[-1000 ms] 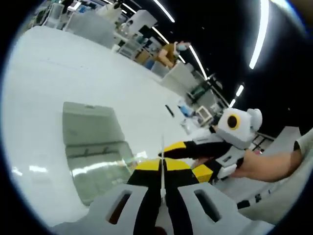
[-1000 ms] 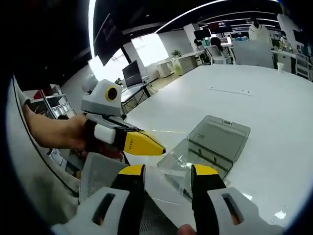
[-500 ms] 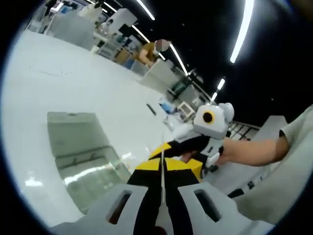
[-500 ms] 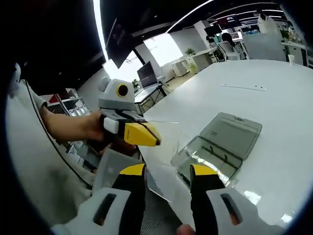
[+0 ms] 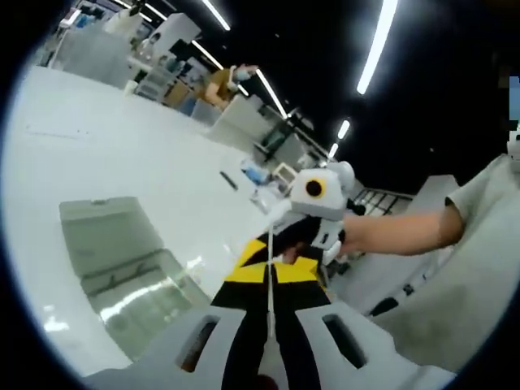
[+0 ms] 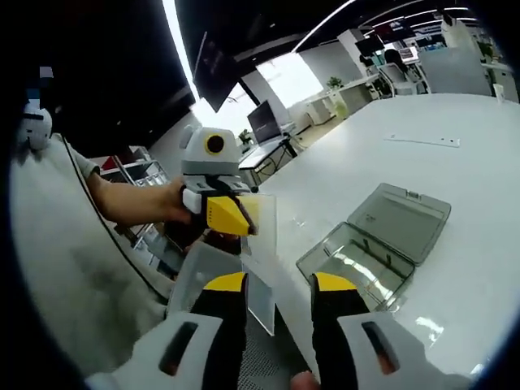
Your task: Insert the divider into the dual guide fixture by aligning both edges with the guide slots and pushing it downward to the bottom, including one-sided entry, uneven engagement, binding, and posture correction.
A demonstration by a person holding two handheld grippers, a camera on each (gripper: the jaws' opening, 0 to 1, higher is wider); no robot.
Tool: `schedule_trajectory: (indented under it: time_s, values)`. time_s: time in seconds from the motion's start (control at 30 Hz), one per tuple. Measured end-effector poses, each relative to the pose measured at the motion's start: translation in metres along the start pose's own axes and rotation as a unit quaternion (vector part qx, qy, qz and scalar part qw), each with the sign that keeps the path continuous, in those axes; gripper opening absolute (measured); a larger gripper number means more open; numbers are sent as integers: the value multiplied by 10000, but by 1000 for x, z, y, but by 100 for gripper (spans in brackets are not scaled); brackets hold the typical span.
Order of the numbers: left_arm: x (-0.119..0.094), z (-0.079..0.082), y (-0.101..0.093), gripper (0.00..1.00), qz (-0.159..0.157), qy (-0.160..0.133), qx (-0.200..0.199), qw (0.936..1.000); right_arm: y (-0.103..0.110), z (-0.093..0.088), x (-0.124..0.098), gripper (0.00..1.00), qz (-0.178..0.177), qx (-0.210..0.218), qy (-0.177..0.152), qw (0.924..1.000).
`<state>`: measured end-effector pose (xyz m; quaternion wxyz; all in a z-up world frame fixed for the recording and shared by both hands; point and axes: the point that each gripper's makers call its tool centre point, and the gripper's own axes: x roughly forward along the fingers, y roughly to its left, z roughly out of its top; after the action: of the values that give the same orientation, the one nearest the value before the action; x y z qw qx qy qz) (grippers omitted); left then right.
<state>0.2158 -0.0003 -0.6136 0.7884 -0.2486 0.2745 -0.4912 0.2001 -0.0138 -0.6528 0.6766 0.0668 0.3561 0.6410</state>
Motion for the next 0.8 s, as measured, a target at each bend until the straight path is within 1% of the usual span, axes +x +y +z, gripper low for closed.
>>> schedule_trajectory:
  time_s: [0.2,0.3,0.37,0.4,0.53,0.8]
  values:
    - [1,0,-7,0,-176,-5,29,9998,4,-2,3,26,187,43,36,9998]
    - [1,1,-9,0,-239,-28,29,9997,7,0,4,26,335,126,-50,9993]
    - [1,1,-11,0,-269,-30,40,9996,8,-1,4,25,375,137,-41,9992]
    - [1,1,-11,0,-291,-33,59,9996,13,-1,5,25,517,199,-49,9985]
    - [2,0,-13,0,-339,-29,88,9994,19,-1,6,23,654,224,-54,9976]
    - [3,0,-17,0,-438,-41,233,9988,23,0,6,19,762,259,-81,9967]
